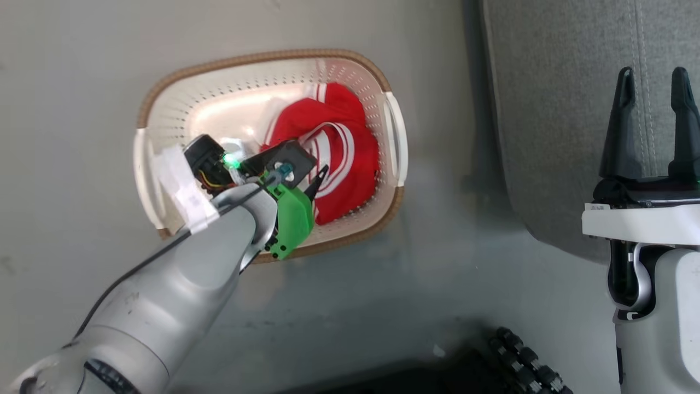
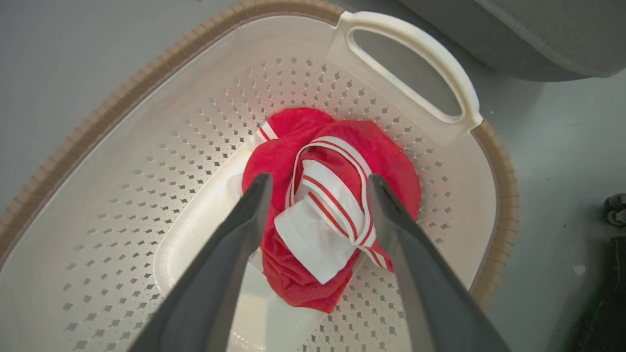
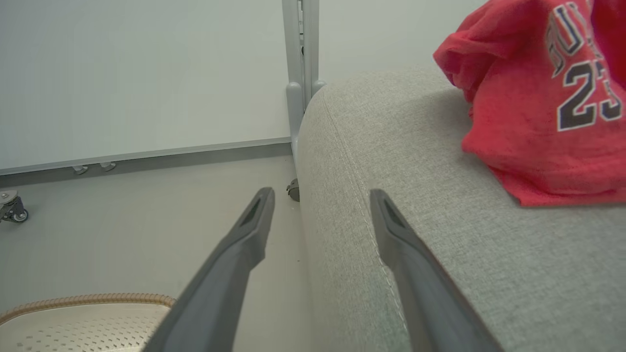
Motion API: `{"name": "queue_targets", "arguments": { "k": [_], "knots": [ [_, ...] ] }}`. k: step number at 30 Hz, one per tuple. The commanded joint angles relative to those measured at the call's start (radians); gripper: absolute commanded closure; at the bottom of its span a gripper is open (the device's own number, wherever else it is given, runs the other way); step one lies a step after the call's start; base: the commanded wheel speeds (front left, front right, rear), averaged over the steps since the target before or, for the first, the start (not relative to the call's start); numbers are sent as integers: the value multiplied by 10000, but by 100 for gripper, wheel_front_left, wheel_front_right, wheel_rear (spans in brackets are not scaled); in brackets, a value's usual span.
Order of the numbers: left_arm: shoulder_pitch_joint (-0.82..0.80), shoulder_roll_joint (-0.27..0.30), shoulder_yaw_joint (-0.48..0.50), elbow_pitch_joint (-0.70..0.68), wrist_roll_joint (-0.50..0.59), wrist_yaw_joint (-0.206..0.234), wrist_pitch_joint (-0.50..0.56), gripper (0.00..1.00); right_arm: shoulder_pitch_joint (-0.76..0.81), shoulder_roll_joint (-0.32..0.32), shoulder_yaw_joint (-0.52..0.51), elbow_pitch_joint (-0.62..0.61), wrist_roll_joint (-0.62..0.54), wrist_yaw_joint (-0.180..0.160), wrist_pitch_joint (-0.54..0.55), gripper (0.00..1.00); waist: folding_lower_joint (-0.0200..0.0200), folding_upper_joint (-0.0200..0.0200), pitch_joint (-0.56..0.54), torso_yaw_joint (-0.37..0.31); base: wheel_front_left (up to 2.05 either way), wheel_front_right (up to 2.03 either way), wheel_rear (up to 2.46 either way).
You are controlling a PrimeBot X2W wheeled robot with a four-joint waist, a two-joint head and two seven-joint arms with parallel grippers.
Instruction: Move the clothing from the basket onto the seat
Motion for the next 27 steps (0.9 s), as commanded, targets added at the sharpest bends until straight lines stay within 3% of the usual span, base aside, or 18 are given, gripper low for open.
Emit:
{"name": "queue_targets", "arguments": {
  "k": [1,6,14,27],
  "knots": [
    [-342,82,-264,156,-305,-24,245,0,-147,8,27,16,73,-14,-30,0,-3,0,1059,-926,0,0,0],
    [-904,189,-1259,763,-1260,-24,1282,0,-244,6,202,43,264,-14,-30,0,-3,0,1306,-1228,0,0,0],
    [-1231,359,-1839,1061,-2825,-24,2342,0,-337,5,415,24,430,-14,-30,0,-3,0,1564,-1518,0,0,0],
    [-1615,434,-2298,1140,-3718,-25,2446,0,-368,4,539,-5,540,-14,-30,0,-3,0,2081,-1625,0,0,0]
  ]
}}
